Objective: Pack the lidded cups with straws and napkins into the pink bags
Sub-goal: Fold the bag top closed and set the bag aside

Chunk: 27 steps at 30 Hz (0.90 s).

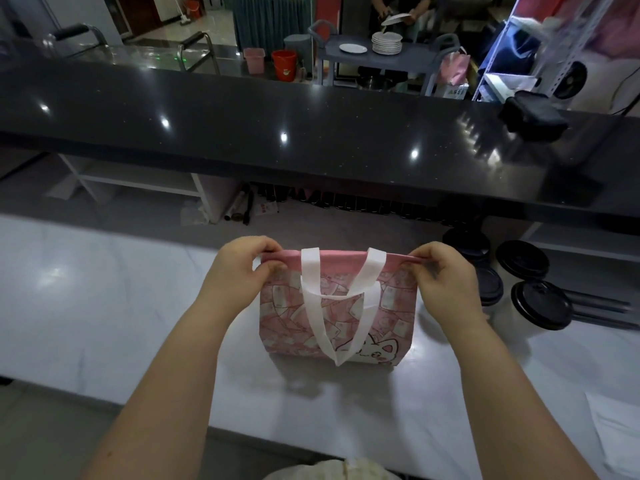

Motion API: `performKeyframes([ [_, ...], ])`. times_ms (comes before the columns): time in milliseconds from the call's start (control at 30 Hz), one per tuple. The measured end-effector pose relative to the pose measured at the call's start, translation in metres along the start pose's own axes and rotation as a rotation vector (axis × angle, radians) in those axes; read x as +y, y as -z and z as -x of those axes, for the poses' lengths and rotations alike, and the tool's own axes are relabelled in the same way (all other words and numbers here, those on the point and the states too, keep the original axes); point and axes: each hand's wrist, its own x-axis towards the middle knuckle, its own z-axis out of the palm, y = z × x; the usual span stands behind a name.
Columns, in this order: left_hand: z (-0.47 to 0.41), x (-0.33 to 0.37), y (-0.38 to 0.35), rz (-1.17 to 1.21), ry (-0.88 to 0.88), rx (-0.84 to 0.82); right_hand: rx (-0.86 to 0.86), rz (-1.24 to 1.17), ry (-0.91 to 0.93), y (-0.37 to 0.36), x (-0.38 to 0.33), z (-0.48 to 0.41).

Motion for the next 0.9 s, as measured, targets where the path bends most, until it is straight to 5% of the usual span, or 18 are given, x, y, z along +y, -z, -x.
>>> performKeyframes([
  [300, 0.002, 0.01, -0.002, 0.13, 0.12, 0.023, -0.113, 0.16, 0.091, 0.015, -0.01, -0.003],
  [467, -0.001, 0.047, -0.003, 0.198, -0.026, 0.083, -0.169, -0.032, 0.144, 0.008, -0.05, -0.003],
  [600, -0.01, 0.069, -0.022, -0.276, -0.203, -0.086, -0.36, 0.411, 0.272, -0.009, -0.059, -0.009],
  [900, 0.001, 0.069, -0.056, -0.304, -0.179, 0.078, -0.055, 0.375, 0.316, -0.041, -0.053, 0.002],
])
